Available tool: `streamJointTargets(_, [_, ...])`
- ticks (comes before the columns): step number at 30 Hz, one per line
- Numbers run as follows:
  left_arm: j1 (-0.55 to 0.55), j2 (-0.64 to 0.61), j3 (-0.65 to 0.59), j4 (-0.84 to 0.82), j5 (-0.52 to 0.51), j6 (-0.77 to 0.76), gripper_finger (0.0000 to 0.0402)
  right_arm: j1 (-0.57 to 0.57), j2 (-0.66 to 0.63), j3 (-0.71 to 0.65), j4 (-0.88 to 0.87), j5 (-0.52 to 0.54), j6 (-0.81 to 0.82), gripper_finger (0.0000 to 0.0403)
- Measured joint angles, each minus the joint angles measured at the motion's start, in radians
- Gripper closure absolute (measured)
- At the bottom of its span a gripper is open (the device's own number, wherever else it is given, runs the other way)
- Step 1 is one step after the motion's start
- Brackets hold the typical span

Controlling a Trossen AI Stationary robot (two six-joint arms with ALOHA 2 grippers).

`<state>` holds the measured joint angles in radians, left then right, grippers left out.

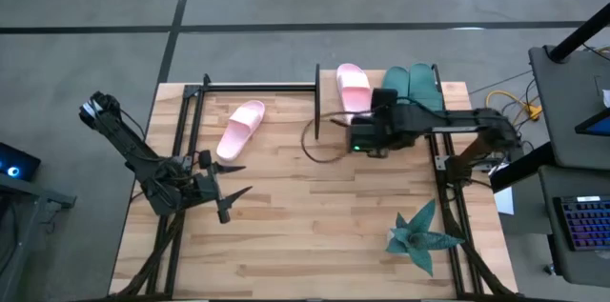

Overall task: Pick and place slides into the shelf
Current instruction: Adjust the slides on the shelf

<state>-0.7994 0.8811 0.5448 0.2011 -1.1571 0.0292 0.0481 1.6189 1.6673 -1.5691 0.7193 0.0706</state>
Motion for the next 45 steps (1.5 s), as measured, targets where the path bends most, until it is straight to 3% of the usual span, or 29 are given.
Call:
streamJointTargets(3, [0.0,0.02,-0.007,0.001,0.001,-0.002,0.0167,0.042,-0.076,-0.052,0.004,-0.014,-0.076,0.0211])
streamJointTargets(8, [0.001,0.059,-0.025,0.0,0.001,-0.071,0.0167,0.063,-0.222,-0.168,0.025,-0.015,-0.065,0.0234])
streamJointTargets(16, [0.001,0.079,-0.033,0.0,-0.025,-0.076,0.0167,0.065,-0.379,-0.44,0.22,-0.015,-0.227,0.0245])
streamJointTargets(25, [0.002,0.074,-0.033,0.001,-0.137,-0.075,0.0167,0.061,-0.415,-0.58,0.294,0.063,-0.267,0.0234])
streamJointTargets(31, [0.002,0.074,-0.034,0.001,-0.137,-0.076,0.0167,0.043,-0.406,-0.643,0.333,0.251,-0.275,0.0235])
streamJointTargets(45, [0.002,0.074,-0.034,0.001,-0.137,-0.076,0.0167,-0.072,-0.407,-0.665,0.371,0.198,-0.294,0.0274])
